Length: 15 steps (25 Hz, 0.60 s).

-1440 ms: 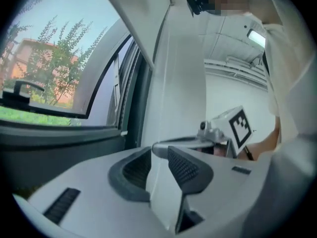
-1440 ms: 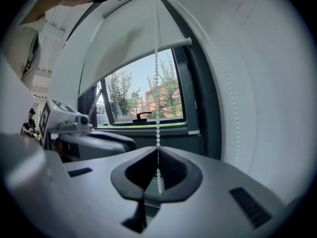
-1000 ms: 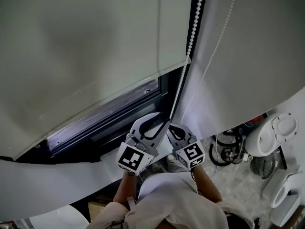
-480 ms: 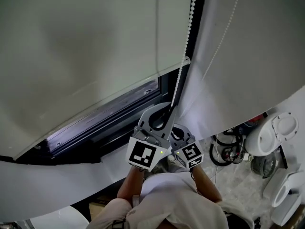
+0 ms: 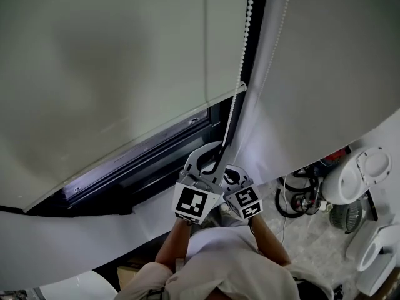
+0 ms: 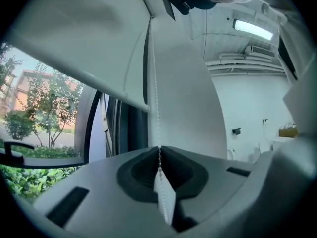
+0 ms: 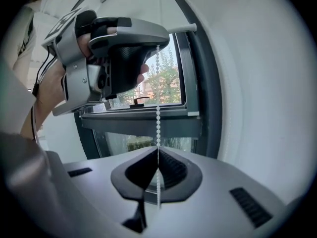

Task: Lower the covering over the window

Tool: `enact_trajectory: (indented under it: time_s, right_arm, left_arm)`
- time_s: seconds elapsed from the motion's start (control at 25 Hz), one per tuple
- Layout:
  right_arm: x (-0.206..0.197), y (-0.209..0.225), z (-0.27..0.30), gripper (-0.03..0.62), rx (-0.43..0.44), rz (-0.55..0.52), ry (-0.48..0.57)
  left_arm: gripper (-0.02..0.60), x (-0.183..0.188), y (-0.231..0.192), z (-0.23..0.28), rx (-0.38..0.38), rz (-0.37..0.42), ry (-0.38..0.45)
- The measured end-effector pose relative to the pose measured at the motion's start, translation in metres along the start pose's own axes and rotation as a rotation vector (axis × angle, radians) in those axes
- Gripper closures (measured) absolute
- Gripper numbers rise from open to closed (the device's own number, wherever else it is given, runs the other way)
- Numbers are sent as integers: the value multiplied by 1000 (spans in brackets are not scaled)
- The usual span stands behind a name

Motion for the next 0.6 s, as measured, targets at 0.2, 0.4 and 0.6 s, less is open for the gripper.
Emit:
enact_trajectory:
  time_s: [0.2,0.4,0.6]
  right_arm:
    - [-23,0,5,594,-5,21,-56]
    - [-40,-1,8,594,0,29,-100]
    - [-48,-2,8,591,6,14,-113]
  left_arm:
    - [561,-24,3,-1,-4,-40,-40]
    - [561,-44,5,1,-2,-70,-63]
    - [561,-56,6,1,5,-75,-83]
Point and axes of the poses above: the fingertips, and each gripper's own axes: z forward along the fingers, y to its right, x out of its top, the point moved 8 cm from there along -z, backward along the fingers, and after that the axes turned 11 degrees about -x, right-handed, at the moved point
